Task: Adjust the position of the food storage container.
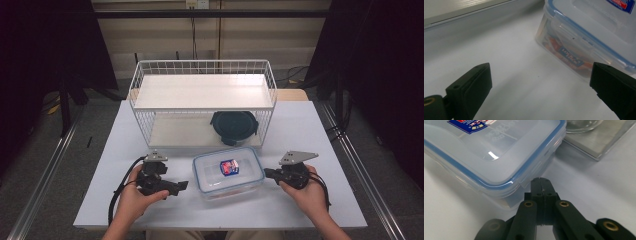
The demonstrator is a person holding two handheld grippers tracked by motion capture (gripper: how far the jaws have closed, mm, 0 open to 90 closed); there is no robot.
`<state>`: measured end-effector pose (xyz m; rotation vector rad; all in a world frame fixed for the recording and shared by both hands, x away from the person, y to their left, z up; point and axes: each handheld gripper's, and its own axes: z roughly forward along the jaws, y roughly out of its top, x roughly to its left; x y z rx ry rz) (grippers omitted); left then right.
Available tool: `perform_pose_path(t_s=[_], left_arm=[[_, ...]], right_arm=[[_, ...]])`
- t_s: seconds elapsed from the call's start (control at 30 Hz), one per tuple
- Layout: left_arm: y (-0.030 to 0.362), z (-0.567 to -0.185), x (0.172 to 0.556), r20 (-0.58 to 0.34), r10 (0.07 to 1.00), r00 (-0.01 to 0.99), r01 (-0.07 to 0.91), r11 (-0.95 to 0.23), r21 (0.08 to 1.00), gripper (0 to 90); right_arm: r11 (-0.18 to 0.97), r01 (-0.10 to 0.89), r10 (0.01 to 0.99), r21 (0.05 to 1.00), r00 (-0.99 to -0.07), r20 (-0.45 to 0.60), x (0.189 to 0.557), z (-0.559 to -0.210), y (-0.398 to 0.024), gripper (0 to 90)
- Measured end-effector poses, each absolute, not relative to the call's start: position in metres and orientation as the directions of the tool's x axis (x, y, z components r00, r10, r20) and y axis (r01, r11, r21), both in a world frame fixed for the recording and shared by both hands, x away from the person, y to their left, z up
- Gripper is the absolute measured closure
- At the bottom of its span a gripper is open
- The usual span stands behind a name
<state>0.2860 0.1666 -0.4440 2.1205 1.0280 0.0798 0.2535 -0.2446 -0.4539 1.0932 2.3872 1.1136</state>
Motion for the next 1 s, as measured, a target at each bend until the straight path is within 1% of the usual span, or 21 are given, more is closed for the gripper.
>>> perform_pose_path(t_s=[0.1,0.2,0.23,0.37,0.57,1.0], left_arm=[[0.169,-0.444,0.288,-0.285,0.697,0.658,0.66,-0.352,0.663,4.1],[0.17,-0.443,0.288,-0.293,0.692,0.66,0.662,-0.35,0.663,4.1],[0.17,-0.443,0.288,-0.307,0.697,0.648,0.671,-0.331,0.664,4.1],[0.173,-0.441,0.289,-0.325,0.696,0.641,0.678,-0.314,0.665,4.5],[0.177,-0.44,0.291,-0.353,0.697,0.624,0.691,-0.282,0.666,4.6],[0.179,-0.435,0.296,-0.384,0.696,0.606,0.703,-0.243,0.669,4.6]], right_arm=[[0.418,0.514,0.731,0.749,-0.68,0.058,0.252,-0.455,-0.237,90.0],[0.417,0.518,0.729,0.747,-0.682,0.066,0.25,-0.456,-0.232,90.0],[0.424,0.517,0.725,0.744,-0.686,0.064,0.249,-0.457,-0.227,90.0],[0.423,0.516,0.72,0.745,-0.691,0.069,0.247,-0.458,-0.219,90.0],[0.415,0.52,0.724,0.747,-0.686,0.075,0.244,-0.458,-0.215,90.0],[0.417,0.504,0.701,0.756,-0.708,0.085,0.235,-0.459,-0.204,90.0]])
